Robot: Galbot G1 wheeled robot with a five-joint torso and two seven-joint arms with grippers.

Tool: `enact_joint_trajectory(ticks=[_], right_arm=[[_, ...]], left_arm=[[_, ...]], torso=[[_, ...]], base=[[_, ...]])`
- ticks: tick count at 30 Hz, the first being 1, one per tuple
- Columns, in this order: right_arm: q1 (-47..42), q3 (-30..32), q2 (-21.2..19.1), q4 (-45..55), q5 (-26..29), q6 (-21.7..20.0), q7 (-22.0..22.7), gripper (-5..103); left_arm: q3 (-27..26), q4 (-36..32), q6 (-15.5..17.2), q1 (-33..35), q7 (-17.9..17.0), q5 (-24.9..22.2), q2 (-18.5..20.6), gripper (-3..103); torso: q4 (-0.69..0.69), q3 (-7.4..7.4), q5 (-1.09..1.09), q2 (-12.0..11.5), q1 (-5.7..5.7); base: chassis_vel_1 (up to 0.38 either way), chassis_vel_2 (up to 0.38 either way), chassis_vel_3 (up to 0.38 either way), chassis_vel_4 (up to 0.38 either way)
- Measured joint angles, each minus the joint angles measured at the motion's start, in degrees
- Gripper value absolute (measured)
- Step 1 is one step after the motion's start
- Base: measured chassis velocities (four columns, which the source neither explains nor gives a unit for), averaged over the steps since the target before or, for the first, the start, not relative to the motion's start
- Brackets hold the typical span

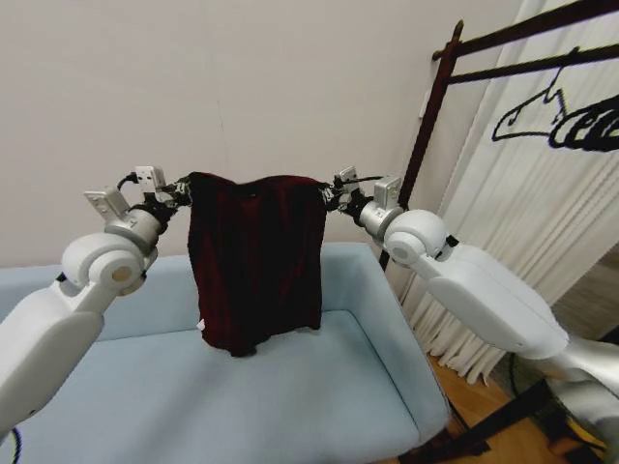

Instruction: Pick up the clothes from the sofa and hang them on the clothes hanger.

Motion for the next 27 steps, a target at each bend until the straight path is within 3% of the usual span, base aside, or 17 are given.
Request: enact_joint_trajectory(ticks=[7,11,13,16,17,18,22,24,25,27], right_arm=[[0.17,1.68,-0.44,-0.65,2.17,-0.92,0.91,18],[-0.99,3.45,-2.0,0.78,3.35,-1.77,2.29,40],[-1.15,3.97,-2.13,0.94,3.39,-1.81,2.84,40],[0.57,5.68,-1.5,1.13,4.09,-3.2,8.77,56],[1.97,5.88,-0.8,0.96,4.7,-4.37,11.53,56],[1.97,5.88,-0.8,0.96,4.7,-4.37,11.53,56],[13.05,3.98,4.8,-2.74,11.87,-8.29,29.28,78],[14.63,3.52,5.58,-3.72,12.65,-8.35,31.32,78],[18.57,1.88,7.54,-6.39,13.87,-8.26,35.59,88],[23.59,-0.65,9.42,-9.78,14.48,-7.5,39.53,94]], left_arm=[[7.24,3.1,1.4,-9.69,0.05,-2.89,0.78,0],[13.37,6.67,2.38,-17.81,0.07,-5.23,0.66,0],[14.81,7.61,2.48,-19.62,0.08,-5.57,0.42,0],[20.13,10.65,2.98,-25.99,0.12,-6.36,-1.0,0],[21.2,10.91,3.09,-27.01,0.15,-6.51,-1.35,0],[21.2,10.91,3.09,-27.01,0.15,-6.51,-1.35,0],[23.81,10.37,3.74,-28.59,-0.2,-6.71,-2.65,0],[23.92,10.21,3.77,-28.59,-0.3,-6.71,-2.71,0],[23.98,9.86,3.82,-28.42,-0.46,-6.64,-2.71,0],[23.67,9.09,3.84,-27.65,-0.46,-6.57,-2.21,0]], torso=[[-0.01,0.0,0.01,0.0,0.0],[-0.01,0.0,0.02,0.01,-0.01],[-0.01,0.0,0.02,0.01,-0.01],[-0.03,0.0,0.04,0.01,0.0],[-0.03,0.0,0.05,0.0,0.0],[-0.03,0.0,0.05,0.0,0.0],[0.0,0.0,0.0,0.01,0.0],[0.01,0.0,-0.02,0.0,0.0],[0.02,0.0,-0.02,0.01,0.0],[0.02,0.0,-0.02,0.0,0.01]], base=[[0.0,0.0,0.0,0.0],[0.0,0.0,0.0,0.0],[0.0,0.0,0.0,0.0],[0.0,0.0,0.0,0.0],[0.0,0.0,0.0,0.0],[0.0,0.0,0.0,0.0],[0.0,0.0,0.0,0.0],[0.0,0.0,0.0,0.0],[0.0,0.0,0.0,0.0],[0.0,0.0,0.0,0.0]])
